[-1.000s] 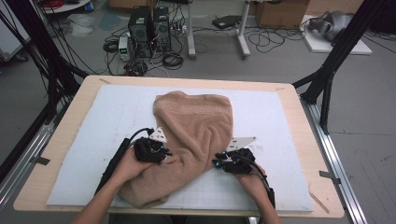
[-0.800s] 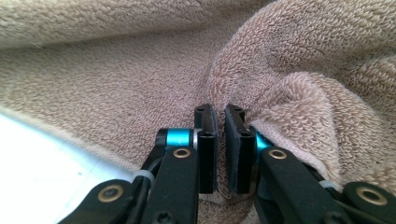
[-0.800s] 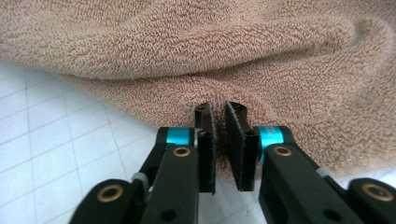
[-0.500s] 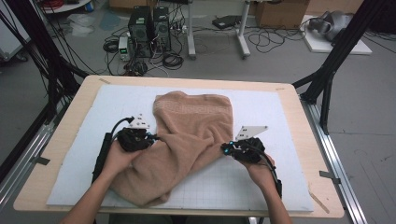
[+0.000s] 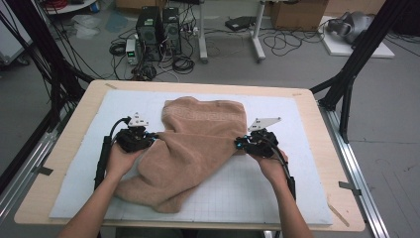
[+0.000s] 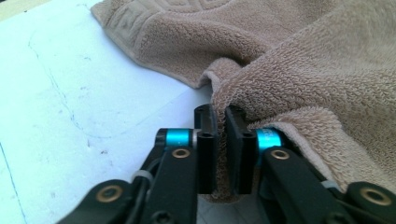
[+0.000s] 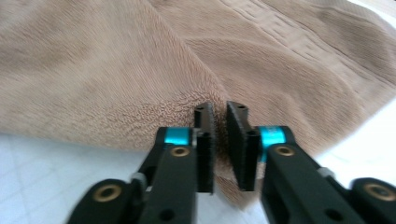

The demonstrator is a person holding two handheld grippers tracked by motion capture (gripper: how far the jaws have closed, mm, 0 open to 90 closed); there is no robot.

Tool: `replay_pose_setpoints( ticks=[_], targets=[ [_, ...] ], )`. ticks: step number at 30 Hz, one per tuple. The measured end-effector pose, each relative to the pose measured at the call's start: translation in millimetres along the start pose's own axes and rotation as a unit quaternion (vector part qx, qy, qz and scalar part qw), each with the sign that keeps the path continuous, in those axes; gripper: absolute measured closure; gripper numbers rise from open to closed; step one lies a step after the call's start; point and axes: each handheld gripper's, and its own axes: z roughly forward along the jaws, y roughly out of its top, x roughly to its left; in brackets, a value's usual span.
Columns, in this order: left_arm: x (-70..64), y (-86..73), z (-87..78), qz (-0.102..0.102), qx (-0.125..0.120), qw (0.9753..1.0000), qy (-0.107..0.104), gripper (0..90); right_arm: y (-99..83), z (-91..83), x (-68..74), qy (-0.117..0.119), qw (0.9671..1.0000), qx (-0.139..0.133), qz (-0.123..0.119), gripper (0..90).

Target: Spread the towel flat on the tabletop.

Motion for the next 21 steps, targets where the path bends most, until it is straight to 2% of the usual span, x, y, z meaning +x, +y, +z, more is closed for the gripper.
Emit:
replay_pose_setpoints(
  ticks=[1,2,3,6,7,10,11,12,13,14,16,17,21],
  targets=[
    [-0.1,0.3,-3.6,0.0,-0.005,1.0,0.004,75.6,0.9,-1.6,2.5,0.002,1.0,-0.003,-0.003,75.5],
    [-0.6,1.2,-13.2,0.002,-0.023,0.9997,0.012,71.3,2.4,-7.0,7.5,0.006,0.9999,-0.013,-0.009,72.6],
    [-0.6,1.2,-13.2,0.002,-0.023,0.9997,0.012,70.2,3.0,-10.0,10.6,0.008,0.9997,-0.018,-0.012,71.2],
    [-1.5,2.8,-30.3,0.011,-0.043,0.9989,0.015,68.3,3.6,-16.8,18.0,0.009,0.9994,-0.024,-0.023,69.5],
    [-1.5,2.8,-36.1,0.014,-0.048,0.9987,0.012,67.3,2.8,-22.6,25.4,0.015,0.9988,-0.036,-0.031,67.3],
    [-6.4,1.5,-50.5,0.024,-0.062,0.9978,0.002,65.6,-0.5,-27.7,37.6,0.025,0.9977,-0.046,-0.044,64.3],
    [-9.7,0.7,-54.5,0.029,-0.066,0.9974,-0.005,65.6,-0.5,-27.7,37.6,0.025,0.9977,-0.046,-0.044,64.3],
    [-18.8,-0.4,-60.9,0.043,-0.078,0.9959,-0.016,65.1,-4.1,-29.4,46.4,0.029,0.9972,-0.048,-0.051,61.6],
    [-18.8,-0.4,-60.9,0.043,-0.078,0.9959,-0.016,64.6,-4.1,-29.4,46.4,0.029,0.9972,-0.048,-0.051,61.6],
    [-23.6,-0.9,-62.8,0.051,-0.082,0.9951,-0.02,64.3,-7.5,-29.9,53.2,0.035,0.9964,-0.05,-0.058,58.9],
    [-32.3,-2.7,-64.7,0.064,-0.082,0.994,-0.035,63.4,-9.4,-29.8,56.1,0.037,0.996,-0.052,-0.062,57.5],
    [-36.8,-4.2,-64.8,0.068,-0.081,0.9936,-0.041,61.4,-13.4,-28.9,62.9,0.041,0.9955,-0.055,-0.064,52.6],
    [-51.1,-14.6,-60.5,0.085,-0.068,0.9919,-0.065,56.6,-20.3,-22.2,73.2,0.055,0.9939,-0.056,-0.078,48.6]
  ],
)
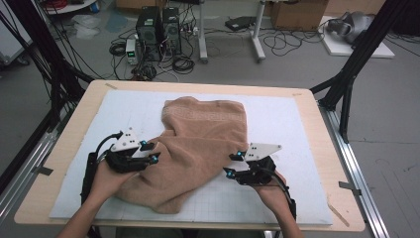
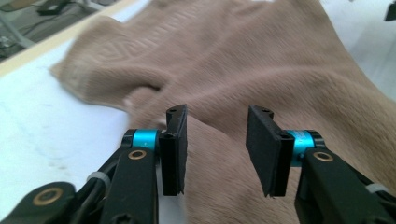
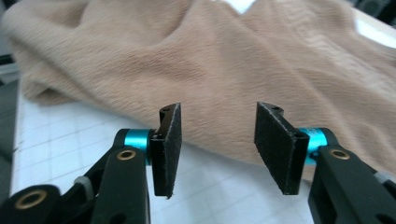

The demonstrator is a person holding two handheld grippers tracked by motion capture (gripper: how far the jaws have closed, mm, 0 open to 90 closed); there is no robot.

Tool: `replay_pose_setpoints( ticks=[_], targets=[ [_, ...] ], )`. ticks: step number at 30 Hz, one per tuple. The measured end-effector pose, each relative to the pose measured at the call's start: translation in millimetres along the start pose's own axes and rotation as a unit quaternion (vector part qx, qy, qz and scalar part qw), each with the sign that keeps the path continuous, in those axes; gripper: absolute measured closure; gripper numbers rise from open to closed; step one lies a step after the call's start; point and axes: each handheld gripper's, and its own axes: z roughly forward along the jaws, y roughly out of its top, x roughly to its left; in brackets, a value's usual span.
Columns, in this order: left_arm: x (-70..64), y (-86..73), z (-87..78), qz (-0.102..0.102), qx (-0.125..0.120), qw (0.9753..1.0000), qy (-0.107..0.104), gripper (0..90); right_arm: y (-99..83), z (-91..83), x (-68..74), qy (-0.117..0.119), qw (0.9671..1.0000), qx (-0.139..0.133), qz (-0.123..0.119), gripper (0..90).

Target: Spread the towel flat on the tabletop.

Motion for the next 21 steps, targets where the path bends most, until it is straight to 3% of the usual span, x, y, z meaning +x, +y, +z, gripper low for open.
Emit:
replay_pose_setpoints(
  ticks=[4,8,12,16,17,21],
  targets=[
    [-5.4,-14.9,10.5,-0.002,0.023,0.9997,-0.008,52.7,-4.4,9.2,1.6,0.01,0.9999,0.004,0.007,46.5],
    [-3.8,-31.3,21.9,-0.017,0.046,0.9987,-0.013,52.8,-9.3,23.0,1.4,0.015,0.9997,0.015,0.016,44.4],
    [-1.5,-40.1,32.6,-0.024,0.081,0.9962,-0.021,56.8,-11.0,36.9,0.9,0.022,0.9992,0.028,0.017,44.4],
    [-5.0,-39.7,37.6,-0.012,0.091,0.9953,-0.03,68.3,-9.2,49.5,2.5,0.023,0.9989,0.04,0.011,49.6],
    [-6.0,-39.8,38.7,-0.011,0.094,0.9949,-0.035,75.5,-7.9,54.7,4.3,0.023,0.9986,0.048,0.005,55.4],
    [-7.2,-39.3,42.0,-0.004,0.099,0.994,-0.046,82.6,-8.3,61.6,5.2,0.022,0.9978,0.063,0.006,63.5]
  ],
)
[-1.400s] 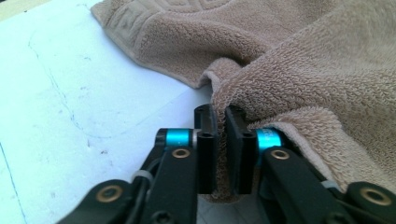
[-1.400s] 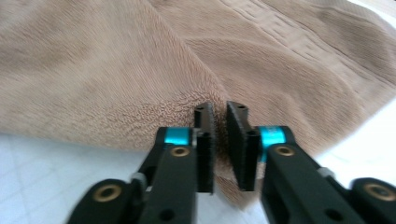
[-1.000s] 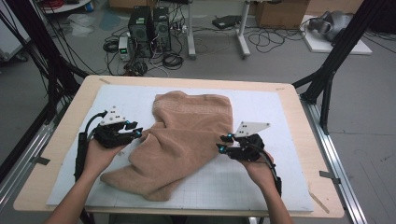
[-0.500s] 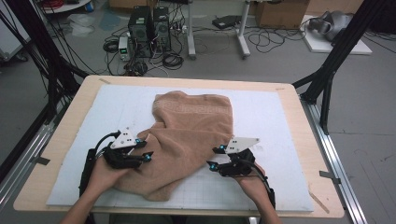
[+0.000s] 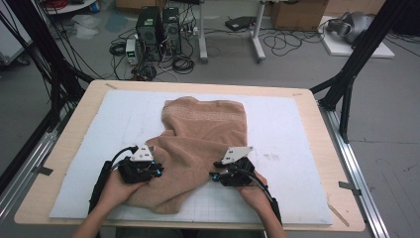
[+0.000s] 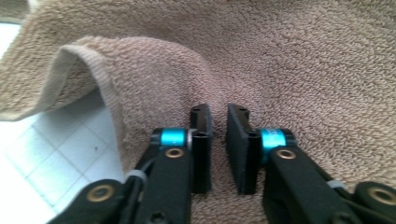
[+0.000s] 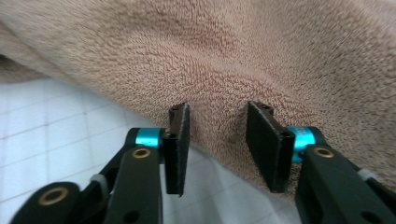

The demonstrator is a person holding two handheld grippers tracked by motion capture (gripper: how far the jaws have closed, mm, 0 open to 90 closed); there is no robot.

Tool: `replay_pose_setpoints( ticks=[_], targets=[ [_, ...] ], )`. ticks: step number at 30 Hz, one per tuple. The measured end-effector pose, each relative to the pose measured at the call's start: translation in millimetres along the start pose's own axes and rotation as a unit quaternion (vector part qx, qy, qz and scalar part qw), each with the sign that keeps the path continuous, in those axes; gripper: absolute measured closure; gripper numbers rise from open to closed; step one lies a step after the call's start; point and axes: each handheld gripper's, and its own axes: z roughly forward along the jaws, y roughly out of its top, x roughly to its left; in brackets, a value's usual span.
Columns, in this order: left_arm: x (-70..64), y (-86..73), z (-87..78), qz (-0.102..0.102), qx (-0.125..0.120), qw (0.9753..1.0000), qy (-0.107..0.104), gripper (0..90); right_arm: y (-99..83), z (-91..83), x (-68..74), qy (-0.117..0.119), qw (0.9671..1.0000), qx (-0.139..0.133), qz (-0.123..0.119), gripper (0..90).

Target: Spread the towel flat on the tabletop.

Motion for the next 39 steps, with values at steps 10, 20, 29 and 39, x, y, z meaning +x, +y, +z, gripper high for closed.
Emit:
replay_pose_setpoints(
  ticks=[10,20,29,39],
  targets=[
    [-3.2,1.8,-6.3,-0.001,-0.016,0.9999,0.0,89.0,-0.8,-4.5,-4.9,0.006,1.0,0.001,0.002,84.4],
    [-8.1,10.6,-27.2,-0.008,-0.07,0.9975,-0.011,89.1,-2.7,-46.1,-6.3,-0.005,0.999,-0.043,0.01,85.3],
    [-21.3,23.9,-33.8,0.011,-0.085,0.9962,-0.018,89.2,-4.6,-74.9,-4.5,-0.018,0.998,-0.059,0.012,85.6],
    [-11.1,38.7,-32.9,-0.001,-0.1,0.9949,0.012,89.3,6.0,-84.8,-14.8,-0.032,0.9978,-0.058,0.009,85.7]
  ],
)
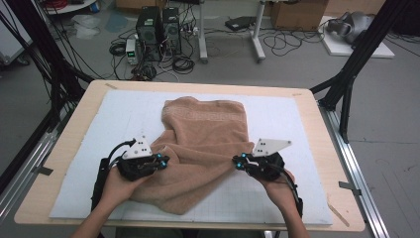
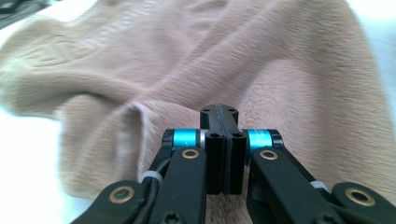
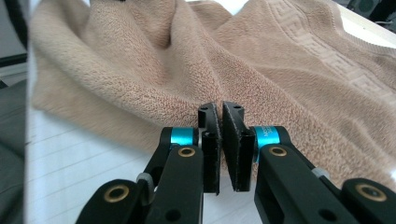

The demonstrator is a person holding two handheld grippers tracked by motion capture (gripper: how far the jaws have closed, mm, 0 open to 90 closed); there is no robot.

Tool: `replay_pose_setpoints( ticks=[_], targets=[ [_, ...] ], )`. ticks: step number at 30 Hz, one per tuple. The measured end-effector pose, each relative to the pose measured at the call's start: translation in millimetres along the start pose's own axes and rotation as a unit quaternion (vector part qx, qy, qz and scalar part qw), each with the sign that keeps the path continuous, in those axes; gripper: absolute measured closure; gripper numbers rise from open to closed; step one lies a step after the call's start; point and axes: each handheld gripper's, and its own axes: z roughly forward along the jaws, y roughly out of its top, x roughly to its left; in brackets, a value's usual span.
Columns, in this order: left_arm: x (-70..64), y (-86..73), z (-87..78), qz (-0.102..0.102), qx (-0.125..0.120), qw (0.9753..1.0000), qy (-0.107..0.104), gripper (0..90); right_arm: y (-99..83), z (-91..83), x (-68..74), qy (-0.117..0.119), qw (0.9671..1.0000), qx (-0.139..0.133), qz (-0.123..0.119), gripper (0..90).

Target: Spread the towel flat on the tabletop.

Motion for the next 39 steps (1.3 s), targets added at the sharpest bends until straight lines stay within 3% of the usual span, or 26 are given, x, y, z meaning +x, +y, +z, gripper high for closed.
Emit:
replay_pose_setpoints(
  ticks=[6,10,11,14,15,17,22,28,33,37,39],
  targets=[
    [37.4,13.8,11.7,-0.034,-0.006,0.9979,0.054,89.3,27.5,29.2,-38.5,-0.021,0.9995,0.01,0.022,85.8],
    [58.4,20.8,22.7,-0.052,-0.011,0.994,0.096,89.3,42.5,52.8,-60.8,-0.037,0.9982,0.023,0.04,85.6],
    [65.1,20.0,26.9,-0.065,-0.006,0.993,0.098,89.3,43.2,56.9,-64.9,-0.041,0.9976,0.024,0.049,85.4],
    [71.7,15.2,31.4,-0.073,0.013,0.9922,0.1,87.9,41.2,69.4,-75.3,-0.049,0.9957,0.033,0.072,77.2],
    [71.8,14.1,30.2,-0.076,0.014,0.9924,0.095,78.7,39.5,69.4,-75.5,-0.046,0.9951,0.031,0.081,68.4],
    [68.7,13.3,25.8,-0.068,0.015,0.9933,0.093,76.7,39.1,67.3,-73.2,-0.047,0.9954,0.026,0.079,67.6],
    [54.3,13.1,11.0,-0.041,0.005,0.996,0.08,70.4,33.4,47.8,-50.4,-0.046,0.9975,-0.001,0.053,62.8],
    [37.6,1.7,2.1,-0.017,0.015,0.9969,0.075,64.3,11.5,30.6,-24.4,-0.044,0.9977,-0.024,0.046,60.3],
    [26.6,-16.5,-0.6,-0.016,0.008,0.9975,0.069,58.5,-7.0,40.0,-9.1,-0.029,0.9986,-0.015,0.042,54.2],
    [21.7,-33.8,0.5,-0.022,0.016,0.9975,0.065,55.0,-13.0,51.0,-3.9,-0.027,0.9982,-0.006,0.054,44.5],
    [20.9,-41.6,2.3,-0.023,0.024,0.9972,0.068,54.7,-12.4,55.6,-2.5,-0.036,0.9985,-0.003,0.042,42.9]
  ],
)
